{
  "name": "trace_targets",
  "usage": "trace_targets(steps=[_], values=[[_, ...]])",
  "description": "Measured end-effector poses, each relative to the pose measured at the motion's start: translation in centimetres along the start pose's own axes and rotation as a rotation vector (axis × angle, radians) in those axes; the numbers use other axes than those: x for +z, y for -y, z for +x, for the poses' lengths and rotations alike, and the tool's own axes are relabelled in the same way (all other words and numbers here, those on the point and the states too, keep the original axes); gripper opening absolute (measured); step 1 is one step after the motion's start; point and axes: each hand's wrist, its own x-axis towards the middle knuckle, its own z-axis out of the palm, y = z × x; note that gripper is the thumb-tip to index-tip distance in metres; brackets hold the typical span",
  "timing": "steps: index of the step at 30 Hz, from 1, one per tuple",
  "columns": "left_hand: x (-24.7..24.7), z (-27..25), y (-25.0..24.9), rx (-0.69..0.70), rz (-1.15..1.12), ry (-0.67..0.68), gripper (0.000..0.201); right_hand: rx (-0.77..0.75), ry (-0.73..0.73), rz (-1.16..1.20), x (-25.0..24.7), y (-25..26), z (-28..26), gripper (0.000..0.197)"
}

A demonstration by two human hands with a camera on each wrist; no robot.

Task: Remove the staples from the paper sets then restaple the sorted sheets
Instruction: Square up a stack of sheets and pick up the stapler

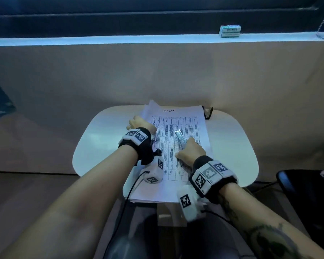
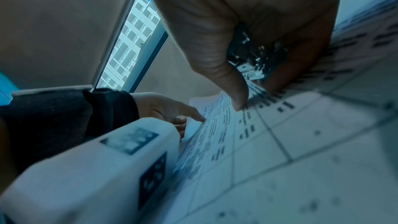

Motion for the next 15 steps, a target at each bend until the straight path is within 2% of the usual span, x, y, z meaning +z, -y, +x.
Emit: trace_targets(steps=[3,7,9,13,15], values=[[-0.4,0.2,0.2,0.032,0.024,0.098,0.039,-0.001,-0.002,-0.002,0.0,0.1,0.0,0.038],[-1.5,0.4,0.2,0.045,0.065,0.190,0.054,-0.012,-0.008,-0.021,0.0,0.0,0.1,0.035],[-2.1,0.2,0.0,0.034,0.028,0.252,0.062,-0.016,-0.008,-0.031,0.0,0.0,0.0,0.033],[-2.6,-0.2,-0.2,0.013,-0.115,0.414,0.063,-0.013,-0.002,-0.031,0.1,0.0,0.0,0.031],[-2.7,0.1,0.0,-0.025,-0.191,0.442,0.068,-0.011,0.001,-0.025,0.1,0.0,0.1,0.029]])
